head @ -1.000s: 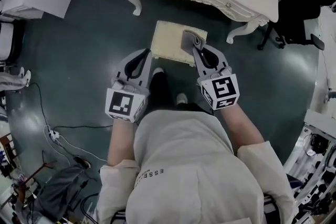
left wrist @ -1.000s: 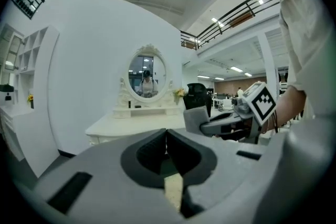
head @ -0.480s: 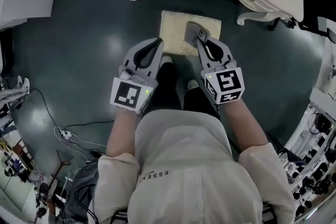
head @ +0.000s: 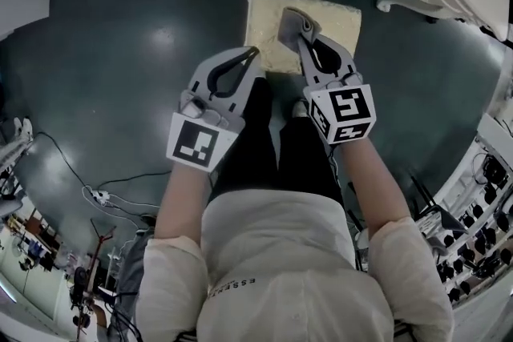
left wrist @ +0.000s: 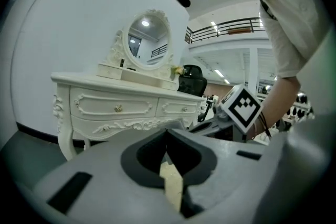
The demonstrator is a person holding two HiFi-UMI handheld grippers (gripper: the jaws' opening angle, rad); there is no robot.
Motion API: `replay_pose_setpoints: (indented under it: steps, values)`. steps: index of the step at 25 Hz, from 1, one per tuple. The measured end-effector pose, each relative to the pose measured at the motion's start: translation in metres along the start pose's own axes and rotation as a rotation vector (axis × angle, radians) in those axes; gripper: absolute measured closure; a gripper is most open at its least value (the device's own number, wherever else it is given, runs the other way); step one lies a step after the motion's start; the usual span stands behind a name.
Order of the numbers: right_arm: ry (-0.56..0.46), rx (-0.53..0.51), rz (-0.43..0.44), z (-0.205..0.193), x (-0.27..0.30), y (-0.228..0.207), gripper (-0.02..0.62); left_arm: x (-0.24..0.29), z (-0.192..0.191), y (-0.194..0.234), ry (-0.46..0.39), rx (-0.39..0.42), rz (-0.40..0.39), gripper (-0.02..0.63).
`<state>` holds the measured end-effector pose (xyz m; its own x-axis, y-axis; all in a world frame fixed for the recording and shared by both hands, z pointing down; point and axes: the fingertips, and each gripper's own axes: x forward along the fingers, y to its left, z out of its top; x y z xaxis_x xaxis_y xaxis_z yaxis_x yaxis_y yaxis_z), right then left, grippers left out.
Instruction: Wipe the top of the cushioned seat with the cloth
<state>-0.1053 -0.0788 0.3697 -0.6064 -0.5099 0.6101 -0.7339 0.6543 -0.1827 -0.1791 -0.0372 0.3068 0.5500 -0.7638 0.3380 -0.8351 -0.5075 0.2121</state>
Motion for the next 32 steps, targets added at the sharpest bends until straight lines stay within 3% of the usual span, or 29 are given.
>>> replay_pose_setpoints:
  steps: [7,18,24,32]
  values:
    - [0.066,0.022,0.017,-0.057,0.071,-0.012,0.569,0.024,-0.063,0.028,0.035,0.044,-0.006,0.603]
    - [0.179,0.063,0.039,-0.122,0.163,-0.015,0.569,0.047,-0.131,0.071,0.027,0.001,-0.004,0.603]
    - [0.232,0.06,0.036,-0.141,0.193,-0.022,0.569,0.053,-0.149,0.082,0.03,-0.027,-0.009,0.603]
    - [0.29,0.085,0.046,-0.152,0.197,-0.032,0.569,0.051,-0.145,0.081,0.037,-0.051,0.01,0.603]
